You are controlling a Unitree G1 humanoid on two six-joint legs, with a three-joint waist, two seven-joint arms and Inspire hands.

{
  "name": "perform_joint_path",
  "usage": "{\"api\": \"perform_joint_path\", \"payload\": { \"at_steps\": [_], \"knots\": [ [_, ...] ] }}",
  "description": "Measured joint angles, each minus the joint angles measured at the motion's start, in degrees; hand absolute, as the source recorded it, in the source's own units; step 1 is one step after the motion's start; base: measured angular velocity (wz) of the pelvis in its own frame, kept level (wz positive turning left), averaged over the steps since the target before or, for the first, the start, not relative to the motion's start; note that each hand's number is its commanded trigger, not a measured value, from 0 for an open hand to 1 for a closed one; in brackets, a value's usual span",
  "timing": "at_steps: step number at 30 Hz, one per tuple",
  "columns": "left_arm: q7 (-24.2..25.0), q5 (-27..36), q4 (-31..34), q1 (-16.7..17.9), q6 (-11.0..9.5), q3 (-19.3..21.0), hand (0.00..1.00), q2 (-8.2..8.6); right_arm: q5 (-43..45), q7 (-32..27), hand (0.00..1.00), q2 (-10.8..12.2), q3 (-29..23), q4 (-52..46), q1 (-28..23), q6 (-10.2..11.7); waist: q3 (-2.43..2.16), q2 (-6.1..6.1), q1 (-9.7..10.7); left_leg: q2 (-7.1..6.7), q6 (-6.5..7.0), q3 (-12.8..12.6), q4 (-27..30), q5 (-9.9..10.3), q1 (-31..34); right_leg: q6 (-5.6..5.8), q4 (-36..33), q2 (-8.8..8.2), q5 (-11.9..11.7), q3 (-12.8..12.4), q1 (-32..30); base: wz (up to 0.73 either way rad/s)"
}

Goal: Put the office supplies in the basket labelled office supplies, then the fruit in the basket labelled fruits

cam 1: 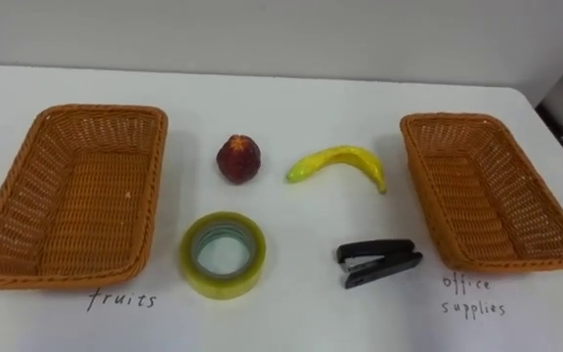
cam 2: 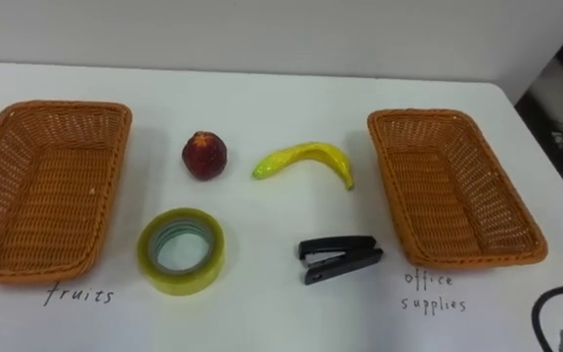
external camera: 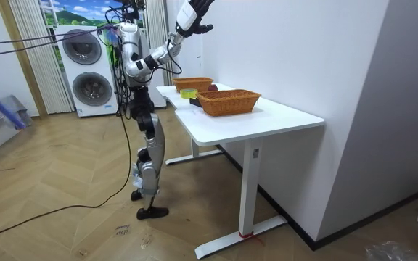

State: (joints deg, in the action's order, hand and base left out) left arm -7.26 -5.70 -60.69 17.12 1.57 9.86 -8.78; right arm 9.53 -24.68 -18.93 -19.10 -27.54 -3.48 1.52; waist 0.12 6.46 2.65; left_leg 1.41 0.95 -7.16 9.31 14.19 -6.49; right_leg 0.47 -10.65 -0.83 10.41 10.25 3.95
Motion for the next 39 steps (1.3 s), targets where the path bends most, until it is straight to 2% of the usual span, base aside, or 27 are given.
{"api": "perform_joint_path", "payload": {
  "at_steps": [4,11,14,20,22,25,31,39],
  "knots": [
    [0.93,-0.46,0.04,-0.15,0.47,0.06,0.0,-0.16,0.11,6.8,0.0,0.0,1.22,0.05,0.0,-0.4,0.0,0.31,-1.41,-0.03,0.01,0.1,-0.01,0.0,-0.06,-0.02,0.05,-0.12,-0.02,0.03,0.04,0.0],
    [1.79,-2.8,0.11,-0.11,0.53,0.2,0.0,-0.23,2.94,17.79,0.0,-0.02,6.49,0.13,-0.08,-1.5,-0.01,0.28,-1.89,-0.04,0.0,0.24,0.09,0.0,-0.09,-0.02,0.15,-0.06,-0.02,-0.15,0.15,0.01],
    [1.83,-3.92,0.13,-0.26,0.56,0.66,0.0,-0.19,4.6,22.76,0.0,-0.02,6.92,0.14,-0.07,-2.0,-0.05,0.33,-1.93,-0.01,0.0,0.12,0.08,0.0,-0.04,-0.02,0.19,-0.1,-0.02,0.18,0.16,0.0],
    [2.71,-3.9,0.62,-0.5,1.11,0.39,0.0,-0.85,4.74,30.75,0.0,-0.12,7.94,1.66,0.13,-4.27,-0.14,0.56,-1.67,0.06,0.01,0.78,0.38,0.0,-0.27,0.01,0.93,-0.33,-0.04,1.03,1.28,0.08],
    [3.35,-3.85,0.64,-1.01,1.72,-0.15,0.0,-1.22,6.58,34.44,0.0,-0.14,9.74,2.93,0.15,-6.14,-0.14,0.58,-1.73,0.06,0.01,0.79,0.51,0.0,-0.23,-0.03,0.9,-0.33,-0.09,1.02,1.29,0.0],
    [3.92,-3.86,0.66,-1.54,1.96,-0.59,0.0,-1.4,9.74,38.96,0.0,-0.14,11.71,4.44,0.15,-7.57,-0.12,0.59,-1.77,0.02,0.01,1.12,0.76,0.0,-0.13,-0.05,0.88,-0.34,-0.11,1.05,1.44,0.01],
    [4.02,-3.82,0.66,-1.94,1.99,-0.56,0.0,-1.44,12.03,45.15,0.0,-0.15,11.7,4.4,0.15,-9.07,-0.1,0.67,-1.92,-0.06,0.01,1.16,0.67,0.0,-0.1,-0.07,0.87,-0.25,-0.15,1.03,1.5,0.01],
    [4.52,-3.94,0.35,-2.55,1.99,0.17,0.0,-1.44,15.12,52.86,0.0,-1.3,11.56,4.37,0.18,-9.17,0.02,0.88,-3.24,-0.01,0.01,1.15,0.7,0.0,-0.14,-0.07,0.97,-0.25,-0.15,0.88,1.49,0.0]
  ]
}}
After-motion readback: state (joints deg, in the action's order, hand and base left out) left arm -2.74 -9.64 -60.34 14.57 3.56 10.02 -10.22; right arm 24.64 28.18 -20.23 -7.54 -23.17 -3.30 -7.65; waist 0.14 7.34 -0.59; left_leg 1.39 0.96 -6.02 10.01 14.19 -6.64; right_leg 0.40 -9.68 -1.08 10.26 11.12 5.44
